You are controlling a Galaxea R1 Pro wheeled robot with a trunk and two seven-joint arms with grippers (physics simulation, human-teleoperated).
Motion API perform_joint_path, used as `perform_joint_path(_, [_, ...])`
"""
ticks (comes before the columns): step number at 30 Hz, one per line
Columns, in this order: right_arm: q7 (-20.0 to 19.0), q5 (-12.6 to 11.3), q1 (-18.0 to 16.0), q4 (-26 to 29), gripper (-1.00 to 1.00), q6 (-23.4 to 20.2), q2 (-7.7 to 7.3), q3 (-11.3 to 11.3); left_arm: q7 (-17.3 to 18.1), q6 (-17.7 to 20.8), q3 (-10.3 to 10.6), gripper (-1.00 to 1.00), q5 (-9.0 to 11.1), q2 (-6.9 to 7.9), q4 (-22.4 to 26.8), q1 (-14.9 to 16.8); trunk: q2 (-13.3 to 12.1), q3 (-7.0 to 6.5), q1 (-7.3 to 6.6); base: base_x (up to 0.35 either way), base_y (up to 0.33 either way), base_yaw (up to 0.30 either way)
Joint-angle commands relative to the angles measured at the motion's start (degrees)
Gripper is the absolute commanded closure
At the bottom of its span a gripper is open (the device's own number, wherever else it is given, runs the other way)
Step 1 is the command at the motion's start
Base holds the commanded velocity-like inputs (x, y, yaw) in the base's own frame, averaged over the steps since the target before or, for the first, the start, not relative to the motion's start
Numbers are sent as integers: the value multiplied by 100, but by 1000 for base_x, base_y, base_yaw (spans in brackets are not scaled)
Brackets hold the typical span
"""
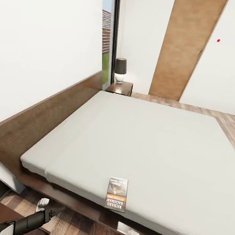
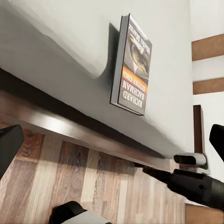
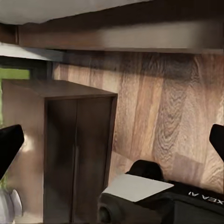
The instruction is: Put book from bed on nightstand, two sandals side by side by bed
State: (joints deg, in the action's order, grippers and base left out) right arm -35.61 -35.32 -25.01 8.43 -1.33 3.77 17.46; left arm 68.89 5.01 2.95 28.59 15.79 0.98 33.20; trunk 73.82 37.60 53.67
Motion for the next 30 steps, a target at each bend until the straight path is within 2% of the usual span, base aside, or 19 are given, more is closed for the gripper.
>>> perform_joint_path(1, [-17,-188,-2,147,-100,-21,-1,33,20,50,31,-100,41,2,2,2,3,5,0,0,0,0])
perform_joint_path(5, [-24,-721,-4,775,-100,-143,1,36,17,45,38,-100,41,-5,4,2,3,5,0,0,0,0])
perform_joint_path(6, [-25,-892,-3,1103,-100,-194,5,38,13,44,38,-100,41,-5,4,2,3,5,0,0,0,0])
perform_joint_path(10, [-24,-975,2,1341,-100,-218,15,44,11,41,39,-100,41,-6,5,2,3,5,0,0,0,0])
perform_joint_path(15, [-27,-1033,-1,1374,-100,-240,24,47,11,36,39,-100,41,-12,6,2,3,5,0,0,0,0])
perform_joint_path(19, [-42,-1478,1,1376,-100,-251,28,62,11,36,39,-100,41,-18,3,3,3,5,0,0,0,0])
perform_joint_path(21, [-104,-1618,3,1367,-100,-292,31,75,11,35,39,-100,41,-32,4,3,3,5,0,0,0,0])
perform_joint_path(22, [-188,-1672,3,1359,-100,-354,33,81,11,35,39,-100,40,-39,2,3,3,5,0,0,0,0])
perform_joint_path(26, [-1109,-1761,3,1313,-100,-696,31,85,4,35,39,-100,38,-48,-1,2,3,5,0,0,0,0])
perform_joint_path(30, [-1559,-1773,28,1282,-100,-763,29,83,-47,35,39,-100,39,-53,-1,2,3,5,0,0,0,0])
